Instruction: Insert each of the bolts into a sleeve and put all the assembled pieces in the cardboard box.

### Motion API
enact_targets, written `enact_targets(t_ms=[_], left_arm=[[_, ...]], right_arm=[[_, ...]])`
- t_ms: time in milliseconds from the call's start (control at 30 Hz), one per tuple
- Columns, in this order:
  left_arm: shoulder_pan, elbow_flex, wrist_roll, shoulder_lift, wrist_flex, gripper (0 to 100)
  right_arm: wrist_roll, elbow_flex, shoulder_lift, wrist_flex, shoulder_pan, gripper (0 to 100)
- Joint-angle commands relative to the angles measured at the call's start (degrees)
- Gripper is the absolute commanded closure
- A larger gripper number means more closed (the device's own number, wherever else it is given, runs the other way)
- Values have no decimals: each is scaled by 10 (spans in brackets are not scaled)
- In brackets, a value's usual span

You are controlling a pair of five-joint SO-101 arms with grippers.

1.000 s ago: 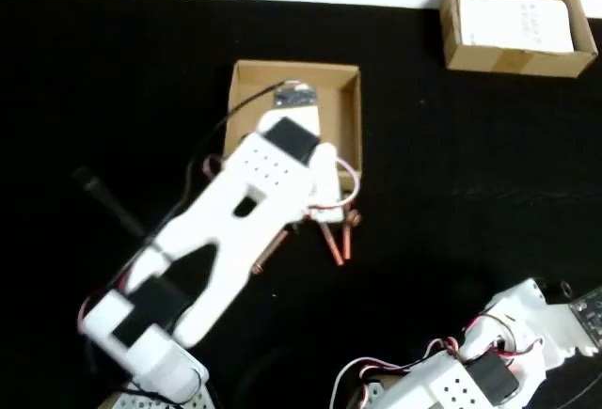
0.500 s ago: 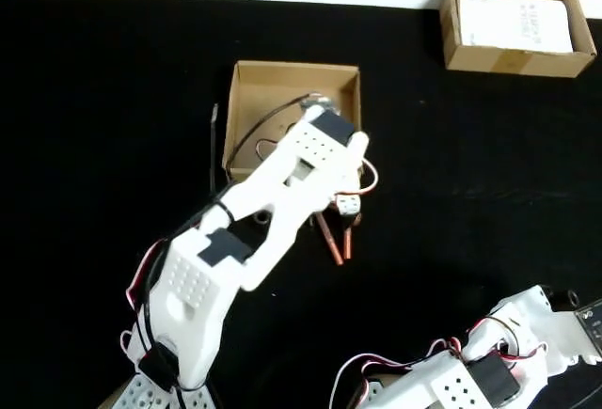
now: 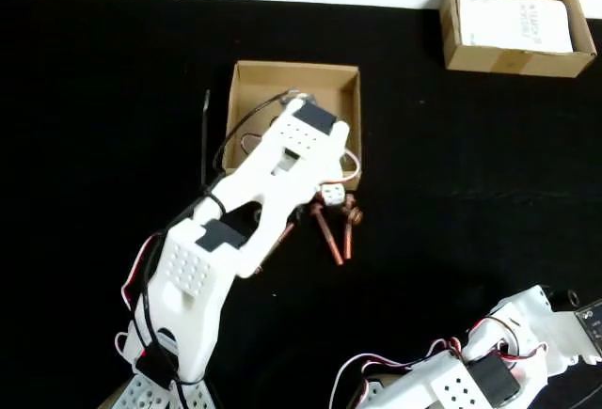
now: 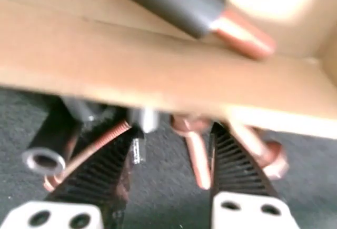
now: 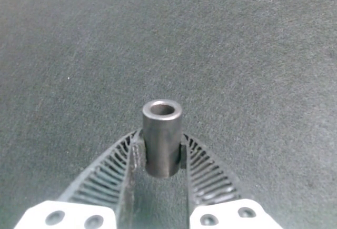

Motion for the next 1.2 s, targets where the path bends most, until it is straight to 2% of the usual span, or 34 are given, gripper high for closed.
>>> enact_targets(t_ms=[0, 267, 500, 633, 733, 833, 933, 1033, 1167], left_arm=[[-7, -19, -2, 24, -5, 800], [-2, -22, -1, 63, -8, 988], [23, -23, 2, 55, 2, 992], [45, -23, 2, 3, 31, 992], [64, -23, -1, -62, 42, 992], [82, -23, -4, -141, 48, 992], [93, -23, -47, -222, 48, 992], [91, -20, -105, -297, 48, 992], [82, -19, -170, -391, 75, 992]], right_arm=[[-6, 29, -8, -12, 1, 991], [-6, 29, -8, -12, 2, 991], [-6, 16, -8, -11, 3, 991], [-7, -22, -8, -10, -7, 991], [-9, -62, -8, 12, -48, 991], [-48, -124, -8, 77, -101, 991], [-66, -179, -8, 131, -169, 991], [-59, -196, -8, 134, -227, 991], [6, -209, -7, 145, -321, 991]])
